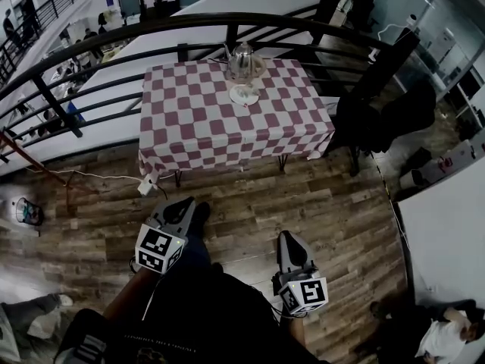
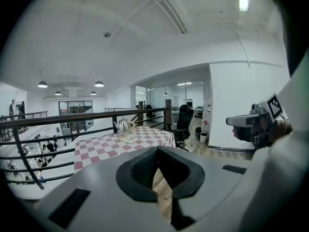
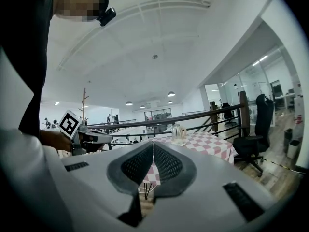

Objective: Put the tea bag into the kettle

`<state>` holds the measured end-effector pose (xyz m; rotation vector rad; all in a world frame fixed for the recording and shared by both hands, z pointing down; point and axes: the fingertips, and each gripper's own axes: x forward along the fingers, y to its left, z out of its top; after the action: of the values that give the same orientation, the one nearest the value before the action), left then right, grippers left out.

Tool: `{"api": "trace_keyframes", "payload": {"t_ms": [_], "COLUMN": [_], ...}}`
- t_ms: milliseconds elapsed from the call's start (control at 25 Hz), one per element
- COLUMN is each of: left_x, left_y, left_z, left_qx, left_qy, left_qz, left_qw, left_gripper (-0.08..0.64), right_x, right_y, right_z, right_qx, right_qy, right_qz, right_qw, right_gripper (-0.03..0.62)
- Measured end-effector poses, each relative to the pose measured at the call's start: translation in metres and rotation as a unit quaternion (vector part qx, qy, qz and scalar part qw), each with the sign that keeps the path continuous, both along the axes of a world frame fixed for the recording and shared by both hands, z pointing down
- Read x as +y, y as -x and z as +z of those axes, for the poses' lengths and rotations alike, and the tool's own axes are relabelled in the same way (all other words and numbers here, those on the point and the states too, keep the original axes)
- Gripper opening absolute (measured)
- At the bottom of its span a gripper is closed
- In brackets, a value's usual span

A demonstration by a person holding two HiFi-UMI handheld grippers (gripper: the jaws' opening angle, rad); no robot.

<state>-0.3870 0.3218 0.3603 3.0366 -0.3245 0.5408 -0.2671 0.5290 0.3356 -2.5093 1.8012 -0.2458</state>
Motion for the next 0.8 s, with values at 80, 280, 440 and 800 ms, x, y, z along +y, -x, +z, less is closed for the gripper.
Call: {"api": "trace_keyframes", "payload": {"t_ms": [80,280,440,800], "left_x": [-0.001,-0.012,-0.026,-0.084], "left_y": [-0.01,-0.037,-0.056,-0.121], "left_z": [0.002,0.006,0.012,0.037], "left_qx": [0.002,0.007,0.008,-0.02], "left_qy": [0.0,0.001,0.005,0.021], "left_qz": [0.005,0.012,0.014,0.014], "left_qw": [1.0,0.9999,0.9999,0.9995], "left_gripper": [0.003,0.003,0.003,0.003], "right_x": [-0.003,-0.015,-0.033,-0.09], "right_y": [-0.008,-0.031,-0.05,-0.116], "right_z": [-0.002,0.0,0.003,0.019], "right_qx": [-0.002,0.003,0.006,-0.022], "right_qy": [-0.008,-0.006,-0.003,0.008], "right_qz": [0.005,0.012,0.008,0.009], "right_qw": [1.0,1.0,1.0,1.0], "right_gripper": [0.018,0.018,0.018,0.018]}}
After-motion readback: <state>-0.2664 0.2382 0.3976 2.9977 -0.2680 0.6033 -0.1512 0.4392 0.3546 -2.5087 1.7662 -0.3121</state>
